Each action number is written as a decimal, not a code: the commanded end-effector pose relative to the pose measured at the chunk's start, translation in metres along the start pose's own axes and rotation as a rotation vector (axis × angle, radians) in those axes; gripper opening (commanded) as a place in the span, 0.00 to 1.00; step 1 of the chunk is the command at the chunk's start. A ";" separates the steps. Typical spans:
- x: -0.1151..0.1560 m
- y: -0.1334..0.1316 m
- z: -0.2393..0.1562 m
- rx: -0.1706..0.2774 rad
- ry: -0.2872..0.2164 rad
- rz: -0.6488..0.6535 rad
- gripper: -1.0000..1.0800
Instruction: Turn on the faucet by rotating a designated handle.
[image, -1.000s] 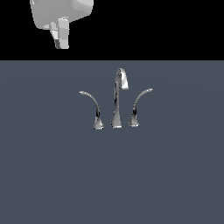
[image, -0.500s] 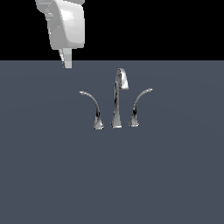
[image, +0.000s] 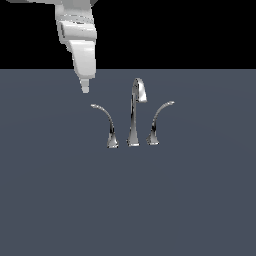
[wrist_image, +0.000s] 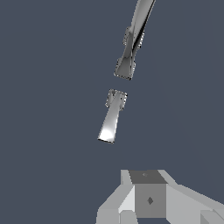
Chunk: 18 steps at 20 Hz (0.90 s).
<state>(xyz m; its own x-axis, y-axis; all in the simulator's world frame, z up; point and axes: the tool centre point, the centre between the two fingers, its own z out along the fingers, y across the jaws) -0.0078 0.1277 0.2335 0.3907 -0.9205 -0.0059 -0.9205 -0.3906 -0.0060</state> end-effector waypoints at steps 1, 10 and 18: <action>0.007 -0.013 0.012 -0.001 0.002 0.052 0.00; 0.032 -0.049 0.048 -0.004 0.007 0.206 0.00; 0.046 -0.063 0.062 -0.005 0.008 0.273 0.00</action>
<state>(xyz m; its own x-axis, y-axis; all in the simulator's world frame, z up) 0.0695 0.1205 0.1888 0.1478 -0.9890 0.0006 -0.9887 -0.1478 -0.0235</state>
